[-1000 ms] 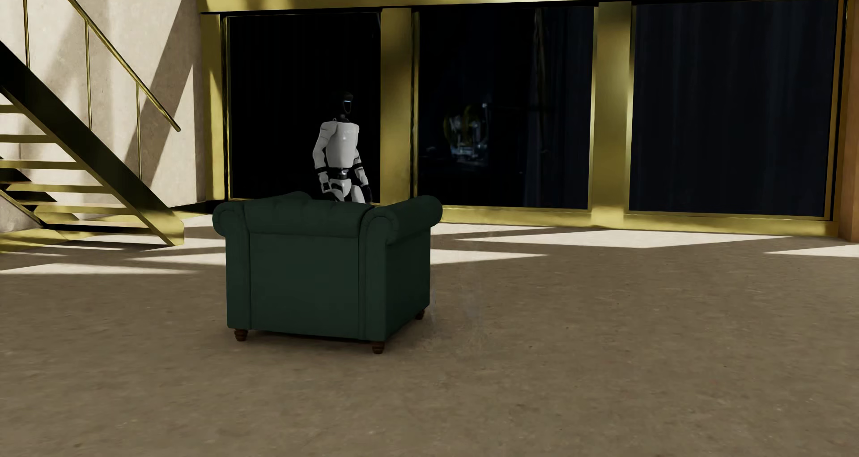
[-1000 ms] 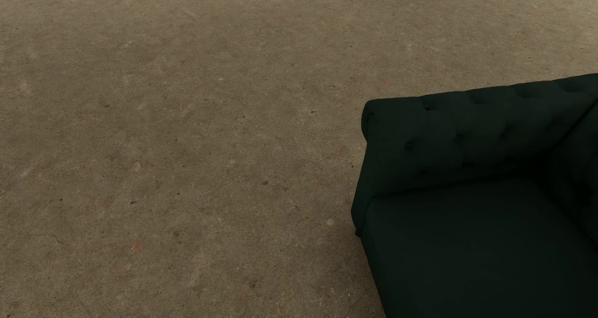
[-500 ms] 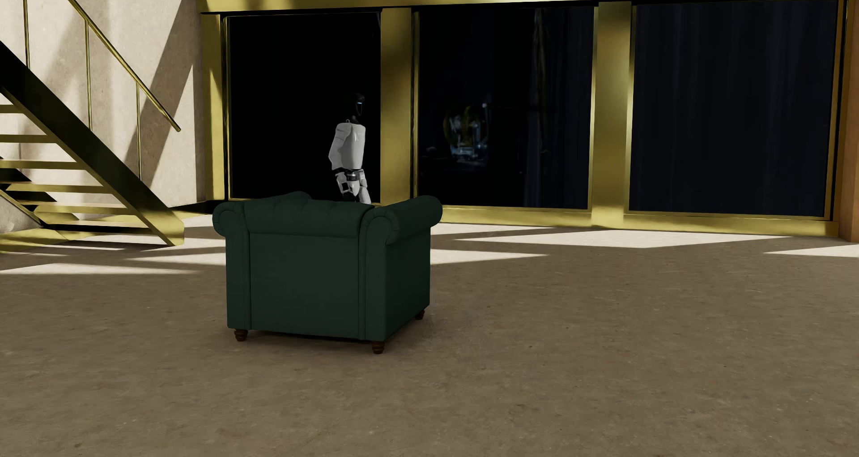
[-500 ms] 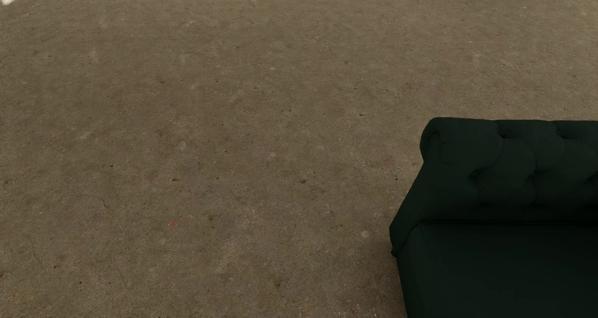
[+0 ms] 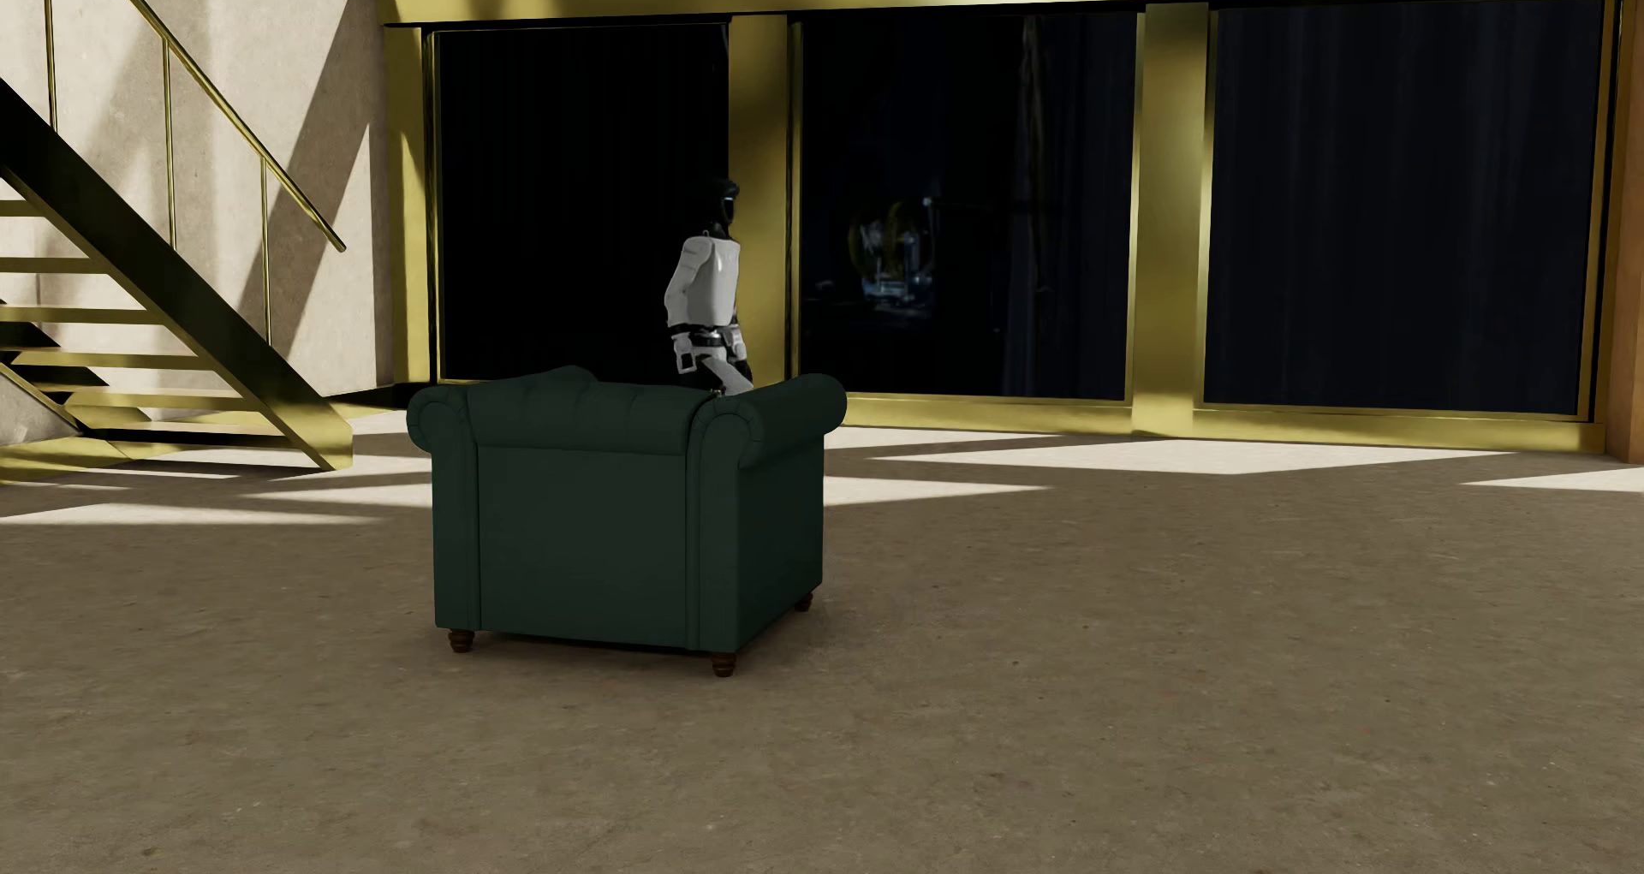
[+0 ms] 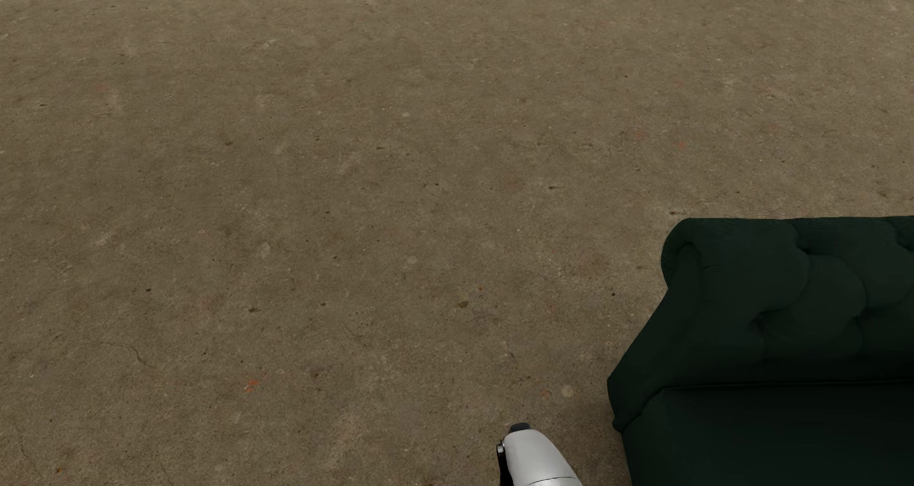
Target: Walk around the dark armchair
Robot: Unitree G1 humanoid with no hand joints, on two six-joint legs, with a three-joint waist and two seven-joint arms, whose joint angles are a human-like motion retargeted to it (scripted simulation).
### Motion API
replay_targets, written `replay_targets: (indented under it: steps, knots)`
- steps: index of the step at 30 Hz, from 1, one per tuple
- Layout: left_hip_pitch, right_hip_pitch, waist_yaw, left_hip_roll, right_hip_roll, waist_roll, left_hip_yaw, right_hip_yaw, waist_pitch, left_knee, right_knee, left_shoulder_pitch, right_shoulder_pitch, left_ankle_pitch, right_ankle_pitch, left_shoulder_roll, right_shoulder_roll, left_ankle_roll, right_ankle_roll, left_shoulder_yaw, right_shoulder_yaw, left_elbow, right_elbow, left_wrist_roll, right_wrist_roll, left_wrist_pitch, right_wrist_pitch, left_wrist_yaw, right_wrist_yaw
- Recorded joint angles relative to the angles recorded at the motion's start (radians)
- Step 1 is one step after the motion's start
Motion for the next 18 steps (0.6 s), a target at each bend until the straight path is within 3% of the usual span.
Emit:
replay_targets:
  steps: [2,4,6,8,10,11,12,15,18]
  knots:
    - [0.024,0.070,-0.027,0.003,-0.012,-0.007,0.000,0.000,-0.009,0.002,-0.224,-0.010,0.015,0.009,0.039,-0.011,-0.004,0.000,0.000,-0.012,0.014,-0.019,0.014,0.000,0.000,0.000,0.000,0.000,0.000]
    - [0.043,0.158,-0.046,0.005,-0.028,-0.016,0.000,0.000,-0.033,0.008,-0.408,-0.012,0.037,0.022,0.005,-0.027,-0.005,0.000,0.000,-0.025,0.013,-0.047,0.020,0.000,0.000,0.000,0.000,0.000,0.000]
    - [0.070,0.231,-0.039,0.020,-0.036,-0.024,0.000,0.000,-0.064,0.009,-0.476,0.003,0.058,0.047,0.029,-0.048,-0.001,0.000,0.000,-0.021,0.020,-0.074,0.042,0.000,0.000,0.000,0.000,0.000,0.000]
    - [0.093,0.228,0.014,0.047,-0.003,-0.004,0.000,0.000,-0.078,0.047,-0.419,0.029,0.056,0.137,0.093,-0.080,0.004,0.000,0.000,0.003,0.046,-0.075,0.084,0.000,0.000,0.000,0.000,0.000,0.000]
    - [0.040,0.249,0.050,0.079,0.043,0.026,0.000,0.000,-0.072,0.189,-0.355,0.056,0.017,0.281,0.049,-0.109,-0.003,0.000,0.000,0.007,0.073,-0.043,0.106,0.000,0.000,0.000,0.000,0.000,0.000]
    - [-0.050,0.266,0.029,0.105,0.079,0.053,0.000,0.000,-0.083,0.323,-0.355,0.077,0.009,0.309,0.002,-0.123,-0.012,0.000,0.000,0.036,-0.044,-0.041,0.060,0.000,0.000,0.000,0.000,0.000,0.000]
    - [-0.135,0.309,0.004,0.113,0.096,0.060,0.000,0.000,-0.077,0.474,-0.361,0.079,-0.006,0.297,-0.044,-0.108,-0.022,0.000,0.000,0.010,-0.069,-0.057,-0.011,0.000,0.000,0.000,0.000,0.000,0.000]
    - [-0.304,0.467,0.049,0.146,0.140,0.033,0.000,0.000,-0.057,0.749,-0.396,0.042,-0.033,0.292,-0.102,-0.045,-0.034,0.000,0.000,-0.010,-0.124,-0.087,-0.253,0.000,0.000,0.000,0.000,0.000,0.000]
    - [-0.450,0.563,0.129,0.147,0.161,-0.014,0.000,0.000,-0.052,0.667,-0.396,0.022,-0.079,0.490,-0.130,-0.009,-0.024,0.000,0.000,0.134,-0.162,-0.066,-0.386,0.000,0.000,0.000,0.000,0.000,0.000]
